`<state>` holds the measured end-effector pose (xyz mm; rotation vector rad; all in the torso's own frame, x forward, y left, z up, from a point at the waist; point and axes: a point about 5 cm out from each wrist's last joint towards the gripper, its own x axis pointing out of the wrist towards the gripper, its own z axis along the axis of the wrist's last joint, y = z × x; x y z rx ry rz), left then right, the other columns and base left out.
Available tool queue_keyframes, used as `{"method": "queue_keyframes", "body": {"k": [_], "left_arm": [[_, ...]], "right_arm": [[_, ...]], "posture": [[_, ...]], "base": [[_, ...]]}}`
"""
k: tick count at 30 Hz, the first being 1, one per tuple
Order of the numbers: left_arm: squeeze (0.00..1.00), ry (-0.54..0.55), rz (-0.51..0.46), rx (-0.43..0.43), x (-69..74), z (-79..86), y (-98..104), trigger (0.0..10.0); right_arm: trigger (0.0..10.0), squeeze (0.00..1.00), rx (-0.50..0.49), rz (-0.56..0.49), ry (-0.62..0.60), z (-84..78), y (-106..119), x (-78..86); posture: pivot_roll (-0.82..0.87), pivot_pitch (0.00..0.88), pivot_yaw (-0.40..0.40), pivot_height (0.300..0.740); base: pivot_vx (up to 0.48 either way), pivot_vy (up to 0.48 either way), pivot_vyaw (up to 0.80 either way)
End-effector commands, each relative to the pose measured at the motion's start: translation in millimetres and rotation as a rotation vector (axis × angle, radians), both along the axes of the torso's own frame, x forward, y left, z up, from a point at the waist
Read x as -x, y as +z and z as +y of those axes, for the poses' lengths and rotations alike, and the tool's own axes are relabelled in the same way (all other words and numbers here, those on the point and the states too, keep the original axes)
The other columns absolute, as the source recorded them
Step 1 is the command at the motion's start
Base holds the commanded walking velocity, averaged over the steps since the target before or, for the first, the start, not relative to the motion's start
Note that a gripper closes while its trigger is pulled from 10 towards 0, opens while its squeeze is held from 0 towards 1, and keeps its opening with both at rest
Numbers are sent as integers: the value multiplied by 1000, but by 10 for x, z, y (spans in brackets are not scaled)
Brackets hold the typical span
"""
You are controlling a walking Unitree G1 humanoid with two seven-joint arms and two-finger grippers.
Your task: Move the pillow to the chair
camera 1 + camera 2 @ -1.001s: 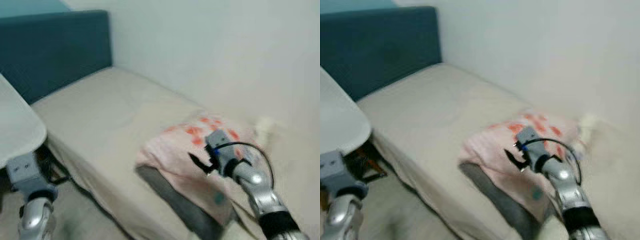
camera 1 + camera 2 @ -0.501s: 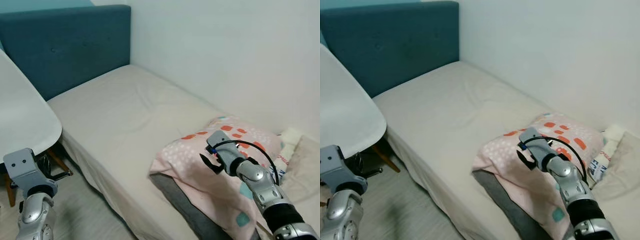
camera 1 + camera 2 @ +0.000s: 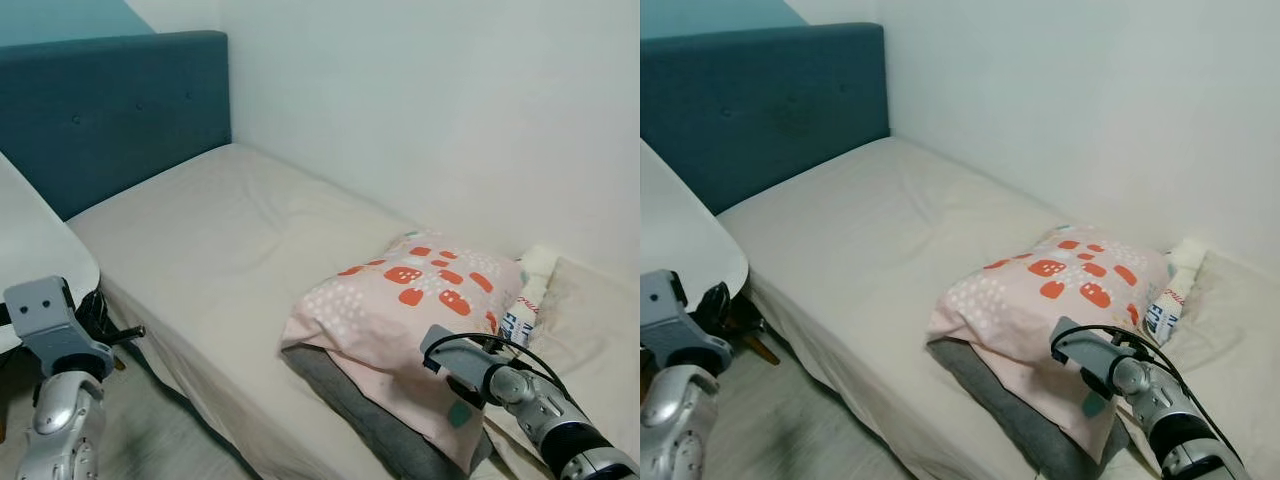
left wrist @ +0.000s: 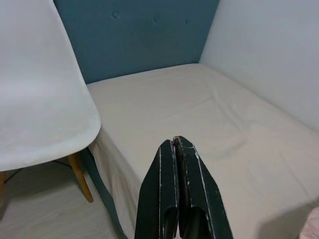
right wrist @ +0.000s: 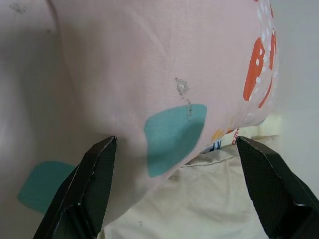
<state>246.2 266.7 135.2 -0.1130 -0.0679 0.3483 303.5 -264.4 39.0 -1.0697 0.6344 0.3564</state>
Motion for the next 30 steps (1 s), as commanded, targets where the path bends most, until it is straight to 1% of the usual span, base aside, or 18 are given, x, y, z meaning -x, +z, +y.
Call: {"method": "queue_keyframes", "body": {"k": [1,3,5,6,8,10,11,12,13,14,15,16,20,21,23,26,27,30], "left_arm": [[0,-19,0,-26,20,22,82,10000],[0,-19,0,-26,20,22,82,10000],[0,-41,-16,-56,19,16,184,10000],[0,-41,-16,-56,19,16,184,10000],[0,-61,-38,-88,11,5,305,10000],[0,-61,-38,-88,11,5,305,10000],[0,-66,-44,-98,17,7,343,10000],[0,-76,-46,-115,31,17,400,10000],[0,-83,-45,-126,40,23,435,10000],[0,-83,-45,-126,40,23,435,10000],[0,-88,-42,-137,56,34,469,10000],[0,-88,-42,-137,56,34,469,10000],[0,-96,-30,-169,132,93,592,10000],[0,-96,-30,-169,132,93,592,10000],[0,-99,-23,-177,147,98,623,10000],[0,-100,-22,-181,154,103,640,10000],[0,-95,-21,-194,189,132,698,10000],[0,-90,-21,-204,206,156,751,10000]], "right_arm": [[10000,0,50,-31,26,-26,69,-53],[10000,0,50,-31,26,-26,69,-53],[10000,0,27,-80,40,17,134,-121],[10000,0,27,-80,40,17,134,-121],[10000,0,-19,-127,24,63,206,-198],[10000,0,-19,-127,24,63,206,-198],[10000,0,-30,-139,19,74,226,-219],[10000,0,-30,-155,1,75,244,-246],[10000,0,-28,-163,-11,74,254,-262],[10000,0,-28,-163,-11,74,254,-262],[10000,0,-26,-180,-37,63,268,-278],[10000,0,-26,-180,-37,63,268,-278],[10000,0,-53,-171,-93,45,238,-263],[10000,0,-53,-171,-93,45,238,-263],[10000,0,-54,-170,-97,41,222,-255],[10000,0,-53,-171,-98,39,218,-253],[10000,0,-30,-185,-93,12,224,-246],[10000,0,7,-201,-80,-27,251,-249]], "posture": [[-38,44,-94,730],[-38,44,-94,730],[-30,67,-91,725],[-30,67,-91,725],[-16,96,-76,725],[-16,96,-76,725],[-16,100,-74,725],[-7,128,-60,725],[-7,128,-60,725],[-7,128,-60,725],[4,144,-52,725],[4,144,-52,725],[31,188,-32,705],[31,188,-32,705],[31,188,-32,690],[37,196,-29,685],[53,217,-23,675],[56,221,-22,675]], "base": [[0,0,0],[0,0,0],[0,0,0],[0,0,0],[0,0,0],[0,0,0],[0,0,0],[0,0,0],[0,0,0],[0,0,0],[0,0,0],[0,0,0],[0,0,0],[0,0,0],[0,0,0],[0,0,0],[0,0,0],[0,0,0]]}}
